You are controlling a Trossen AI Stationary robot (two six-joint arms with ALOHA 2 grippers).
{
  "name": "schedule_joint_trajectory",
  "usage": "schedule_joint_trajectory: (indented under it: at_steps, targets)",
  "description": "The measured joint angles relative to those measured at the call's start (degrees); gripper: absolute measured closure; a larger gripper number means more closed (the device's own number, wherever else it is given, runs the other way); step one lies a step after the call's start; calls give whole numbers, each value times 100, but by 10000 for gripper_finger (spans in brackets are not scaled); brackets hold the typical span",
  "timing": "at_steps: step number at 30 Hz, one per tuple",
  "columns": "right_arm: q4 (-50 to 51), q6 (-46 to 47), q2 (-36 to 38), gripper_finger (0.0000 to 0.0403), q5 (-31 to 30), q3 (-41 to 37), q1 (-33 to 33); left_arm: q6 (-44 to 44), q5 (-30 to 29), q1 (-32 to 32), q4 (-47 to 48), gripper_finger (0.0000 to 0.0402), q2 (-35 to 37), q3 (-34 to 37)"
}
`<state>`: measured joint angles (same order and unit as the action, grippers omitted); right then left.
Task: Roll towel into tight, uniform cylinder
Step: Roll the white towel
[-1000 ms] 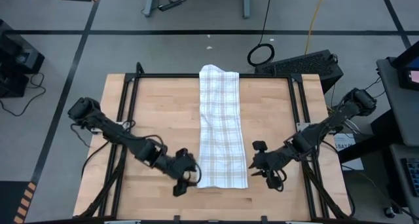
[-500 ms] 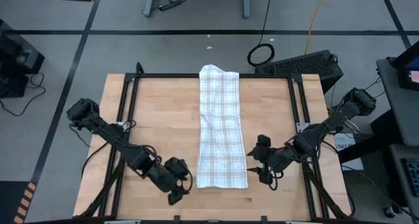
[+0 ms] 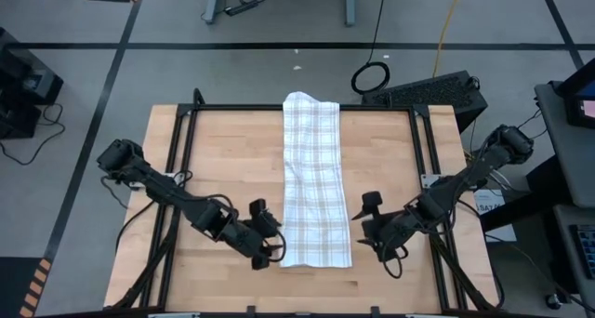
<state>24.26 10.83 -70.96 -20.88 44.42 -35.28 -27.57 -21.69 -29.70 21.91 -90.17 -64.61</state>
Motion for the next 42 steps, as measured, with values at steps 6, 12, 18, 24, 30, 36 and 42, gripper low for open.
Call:
schedule_joint_trajectory:
  at_steps: [6, 12, 18, 24, 30, 36, 42]
  targets:
    - [-113, -540, -145, 110, -29, -128, -3, 697, -217, 8, -419, 114, -265, -5]
    - [-699, -60, -373, 110, -31, -201, -14, 557, -707, -43, -1073, 114, -770, 1]
    - [-1165, 101, -647, 110, -2, -221, -57, 541, -1033, -43, -2442, 114, -1357, 1]
    - [-1359, 271, -870, 110, -11, -216, -206, 632, -1066, -155, -3469, 114, -1811, -4]
    - [-1102, 1006, -883, 110, 0, -216, -390, 702, -1185, -231, -3491, 114, -1884, -1]
    - [-1280, 1254, -882, 110, -1004, -216, -823, 1019, -1209, -248, -3411, 114, -1884, -1]
    - [-1062, 1438, -881, 110, -1817, -214, -1497, 994, -1446, -244, -2968, 114, -1884, -1]
